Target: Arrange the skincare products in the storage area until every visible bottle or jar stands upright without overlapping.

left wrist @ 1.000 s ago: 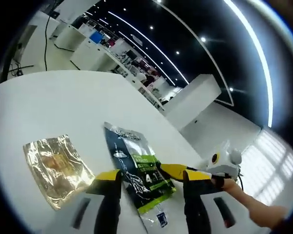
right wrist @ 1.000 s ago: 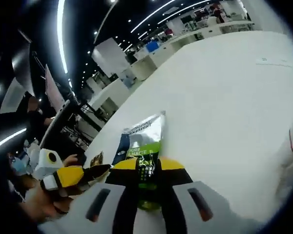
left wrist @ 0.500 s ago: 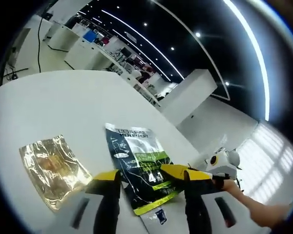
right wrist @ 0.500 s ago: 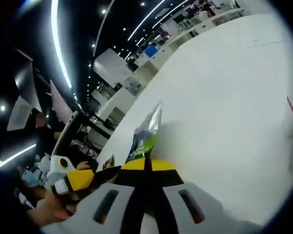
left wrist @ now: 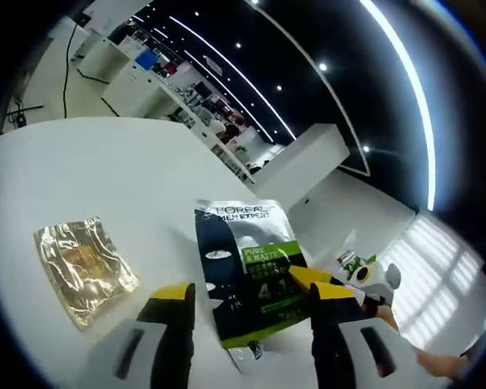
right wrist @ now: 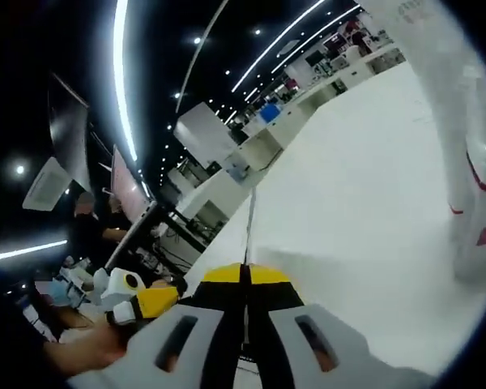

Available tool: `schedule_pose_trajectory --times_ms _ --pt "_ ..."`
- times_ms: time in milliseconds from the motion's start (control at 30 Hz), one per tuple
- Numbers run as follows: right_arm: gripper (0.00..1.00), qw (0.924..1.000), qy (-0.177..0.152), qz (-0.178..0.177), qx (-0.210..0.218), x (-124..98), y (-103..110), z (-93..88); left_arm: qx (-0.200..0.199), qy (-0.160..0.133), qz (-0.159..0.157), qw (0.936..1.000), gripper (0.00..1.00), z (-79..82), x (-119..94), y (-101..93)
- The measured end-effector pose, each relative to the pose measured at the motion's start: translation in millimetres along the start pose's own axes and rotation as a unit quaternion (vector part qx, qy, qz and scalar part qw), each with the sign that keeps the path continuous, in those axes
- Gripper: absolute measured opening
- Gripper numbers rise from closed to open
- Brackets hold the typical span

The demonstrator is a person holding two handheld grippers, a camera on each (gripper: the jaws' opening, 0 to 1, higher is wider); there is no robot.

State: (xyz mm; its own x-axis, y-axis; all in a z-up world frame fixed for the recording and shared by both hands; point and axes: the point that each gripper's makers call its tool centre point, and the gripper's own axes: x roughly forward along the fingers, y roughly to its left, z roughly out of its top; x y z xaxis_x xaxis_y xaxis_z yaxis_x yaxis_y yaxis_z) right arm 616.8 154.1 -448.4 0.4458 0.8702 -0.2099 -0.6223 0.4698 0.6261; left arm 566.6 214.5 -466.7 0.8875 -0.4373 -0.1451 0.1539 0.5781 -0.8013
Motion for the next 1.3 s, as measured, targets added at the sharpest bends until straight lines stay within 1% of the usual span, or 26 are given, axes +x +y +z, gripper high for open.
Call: schedule_pose_trajectory --times_ms 33,67,100,167,300,367,400,433,500,533,600,633,667,700,733,833,867,933,1000,1033,1067,1133,1200,1233,1300 --pt "0.0 0.9998 -0.011 0.015 0.005 -4 6 4.5 -0.002 -0.002 -0.005 1.0 0.59 0.3 0 -2.3" --pt "0.0 0.9996 -0.019 0.02 0.009 -7 10 7.1 -0.009 -0.004 -0.019 0.9998 0.59 0.2 -1 -8.7" --pt "0.0 0.9996 -0.02 0.017 0.006 -11 10 7.7 -0.014 -0.001 -0.027 0.9995 0.6 -1.5 -2 -12.9" --pt "0.0 0.9993 -0.028 0.023 0.009 -16 15 10.9 -0.013 -0.003 -0.03 0.9995 0.6 -2.5 -3 -15.8" --pt "0.0 0.9959 -0.06 0.057 0.037 -30 30 23.0 -0.024 -0.002 -0.044 0.9987 0.6 -8.8 -3 -27.0" --pt "0.0 0.994 -0.071 0.074 0.038 -37 38 28.6 -0.027 0.0 -0.049 0.9984 0.59 -12.0 -3 -31.4" --pt "0.0 0.9931 -0.078 0.078 0.039 -41 41 32.2 -0.033 0.001 -0.06 0.9976 0.58 -13.3 -3 -36.5" --pt "0.0 0.9912 -0.088 0.091 0.04 -46 46 36.8 -0.043 0.004 -0.079 0.9959 0.54 -14.3 -4 -44.9" --pt "0.0 0.9894 -0.096 0.099 0.044 -48 50 40.3 -0.048 0.007 -0.094 0.9944 0.44 -15.0 -4 -51.2" --pt "0.0 0.9856 -0.107 0.114 0.063 -54 56 45.2 -0.056 0.007 -0.114 0.9919 0.37 -15.2 -5 -62.0" --pt "0.0 0.9837 -0.115 0.12 0.069 -59 56 48.7 -0.056 0.009 -0.129 0.99 0.23 -15.4 -6 -69.3" --pt "0.0 0.9827 -0.121 0.119 0.075 -61 55 50.5 -0.056 0.006 -0.151 0.9869 0.21 -14.2 -7 -82.2" --pt "0.0 0.9812 -0.125 0.123 0.081 -64 54 51.4 -0.06 0.003 -0.16 0.9852 0.21 -12.5 -8 -88.3" --pt "0.0 0.9809 -0.126 0.123 0.083 -65 54 51.6 -0.059 0.002 -0.163 0.9849 0.17 -11.7 -7 -91.2" --pt "0.0 0.9807 -0.128 0.122 0.083 -67 53 51.6 -0.049 0.001 -0.171 0.984 0.14 -11.0 -8 -97.1" --pt "0.0 0.978 -0.14 0.123 0.094 -74 51 52.0 -0.023 -0.005 -0.16 0.9869 0.05 -8.4 -8 -100.7" --pt "0.0 0.9776 -0.143 0.121 0.095 -76 50 52.3 -0.017 -0.007 -0.161 0.9867 0.03 -7.6 -8 -104.2" --pt "0.0 0.9761 -0.15 0.123 0.099 -80 51 53.1 -0.012 -0.004 -0.16 0.987 0.01 -8.3 -7 -107.6" --pt "0.0 0.9749 -0.158 0.125 0.096 -85 52 55.8 0.009 -0.005 -0.162 0.9868 0.0 -8.2 -6 -110.8" --pt "0.0 0.9761 -0.158 0.119 0.09 -86 51 56.4 0.026 -0.005 -0.155 0.9876 0.0 -8.7 -4 -110.7" --pt "0.0 0.9786 -0.159 0.104 0.079 -87 47 56.5 0.032 -0.004 -0.149 0.9882 0.0 -10.1 -3 -112.5" --pt "0.0 0.9811 -0.163 0.089 0.054 -88 45 57.7 0.037 -0.007 -0.144 0.9889 0.0 -9.9 -1 -112.3" --pt "0.01 0.9836 -0.162 0.073 0.029 -88 44 56.4 0.045 -0.021 -0.134 0.9898 0.0 -6.9 3 -110.6" --pt "0.02 0.9858 -0.155 0.064 0.012 -87 42 53.4 0.042 -0.032 -0.132 0.9898 0.0 -3.1 3 -110.0" --pt "0.05 0.9882 -0.141 0.061 0.0 -85 43 47.6 0.046 -0.045 -0.124 0.9902 0.0 0.5 4 -108.6"
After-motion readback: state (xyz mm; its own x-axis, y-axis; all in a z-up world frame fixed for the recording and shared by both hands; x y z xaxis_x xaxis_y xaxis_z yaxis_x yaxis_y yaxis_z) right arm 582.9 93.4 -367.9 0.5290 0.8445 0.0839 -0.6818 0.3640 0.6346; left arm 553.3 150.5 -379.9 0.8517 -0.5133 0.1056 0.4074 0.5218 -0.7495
